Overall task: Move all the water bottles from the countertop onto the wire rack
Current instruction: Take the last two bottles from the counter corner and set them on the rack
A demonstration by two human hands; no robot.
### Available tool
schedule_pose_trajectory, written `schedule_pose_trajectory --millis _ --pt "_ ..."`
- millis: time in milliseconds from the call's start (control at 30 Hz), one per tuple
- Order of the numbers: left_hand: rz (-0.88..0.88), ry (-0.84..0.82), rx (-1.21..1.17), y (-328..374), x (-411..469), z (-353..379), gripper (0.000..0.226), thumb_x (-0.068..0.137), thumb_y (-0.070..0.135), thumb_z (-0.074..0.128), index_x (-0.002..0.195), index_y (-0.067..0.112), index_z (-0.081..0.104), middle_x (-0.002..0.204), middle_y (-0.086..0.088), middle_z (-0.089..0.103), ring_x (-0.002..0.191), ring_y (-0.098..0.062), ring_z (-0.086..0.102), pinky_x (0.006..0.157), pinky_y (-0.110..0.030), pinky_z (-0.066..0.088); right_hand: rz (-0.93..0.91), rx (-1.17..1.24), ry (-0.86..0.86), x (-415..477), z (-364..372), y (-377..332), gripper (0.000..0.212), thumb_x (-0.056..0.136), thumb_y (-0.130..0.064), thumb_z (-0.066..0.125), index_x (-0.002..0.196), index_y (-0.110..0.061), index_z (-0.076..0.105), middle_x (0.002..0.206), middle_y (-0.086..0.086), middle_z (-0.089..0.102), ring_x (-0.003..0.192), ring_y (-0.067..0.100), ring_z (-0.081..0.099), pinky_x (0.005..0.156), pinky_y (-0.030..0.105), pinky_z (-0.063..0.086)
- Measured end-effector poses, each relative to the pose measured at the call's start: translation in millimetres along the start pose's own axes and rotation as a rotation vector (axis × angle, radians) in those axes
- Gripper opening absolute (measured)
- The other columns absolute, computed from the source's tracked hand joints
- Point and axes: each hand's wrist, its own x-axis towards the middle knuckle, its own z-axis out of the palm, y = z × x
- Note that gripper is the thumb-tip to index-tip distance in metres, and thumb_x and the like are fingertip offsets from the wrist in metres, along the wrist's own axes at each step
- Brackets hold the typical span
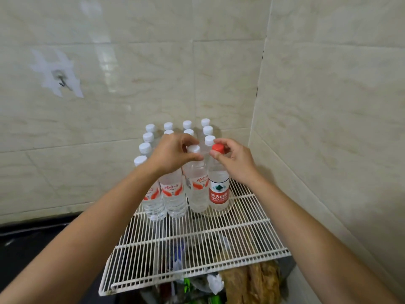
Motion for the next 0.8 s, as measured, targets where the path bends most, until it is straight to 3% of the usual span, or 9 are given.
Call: schedule_pose_trajectory --millis 133,200,300,433,567,800 --pt "-0.012 -0.047 0.024 -8.0 -5.4 6.5 0.048 0.073 0.032 0.088 0.114 0.014 0.07 0.105 0.003 0.07 0.089 -0.011 0.06 0.073 -0.015 0.044 0.026 0.027 -0.025 -0.2 4.8 5.2 0.044 0.087 -0.035 0.078 0.127 -0.021 0.067 0.107 -0.009 0.069 0.094 0.003 0.063 0.095 0.034 0.056" --pt "0.011 -0.029 0.022 -11.3 -8.8 8.4 0.046 0.074 0.033 0.087 0.112 0.014 0.069 0.105 0.002 0.07 0.09 -0.011 0.06 0.077 -0.02 0.045 0.033 0.016 -0.046 -0.9 1.9 6.3 0.046 0.083 -0.038 0.08 0.126 -0.027 0.068 0.106 -0.011 0.07 0.095 0.005 0.066 0.094 0.037 0.057" --pt "0.036 -0.024 0.049 -16.1 -13.6 10.8 0.043 0.077 0.034 0.085 0.112 0.016 0.068 0.099 0.007 0.066 0.086 -0.009 0.057 0.072 -0.016 0.041 0.031 -0.078 -0.1 -4.0 -4.0 4.5 0.047 0.081 -0.045 0.081 0.124 -0.035 0.066 0.109 -0.01 0.073 0.097 0.009 0.069 0.093 0.041 0.058" --pt "0.042 -0.025 0.058 -17.0 -15.7 11.6 0.039 0.08 0.033 0.083 0.112 0.017 0.067 0.092 0.011 0.062 0.083 -0.007 0.056 0.065 -0.008 0.036 0.007 -0.201 -0.053 -9.8 1.6 -6.9 0.042 0.086 -0.042 0.076 0.125 -0.029 0.065 0.109 -0.005 0.073 0.095 0.016 0.069 0.092 0.041 0.056" --pt "0.036 -0.041 0.039 -19.9 -14.2 9.5 0.04 0.078 0.034 0.084 0.11 0.018 0.068 0.093 0.007 0.067 0.084 -0.009 0.058 0.067 -0.009 0.039 -0.02 -0.17 0.005 -14.3 6.2 -14.6 0.033 0.089 -0.033 0.076 0.119 -0.023 0.069 0.098 -0.008 0.072 0.09 0.018 0.07 0.09 0.039 0.055" --pt "0.056 -0.061 0.056 -18.1 -14.4 9.9 0.041 0.08 0.034 0.082 0.115 0.018 0.068 0.099 0.005 0.068 0.088 -0.011 0.059 0.075 -0.023 0.045 0.007 -0.151 0.029 -22.7 7.6 -7.0 0.045 0.086 -0.037 0.078 0.128 -0.026 0.065 0.11 -0.002 0.075 0.095 0.018 0.071 0.092 0.042 0.058"
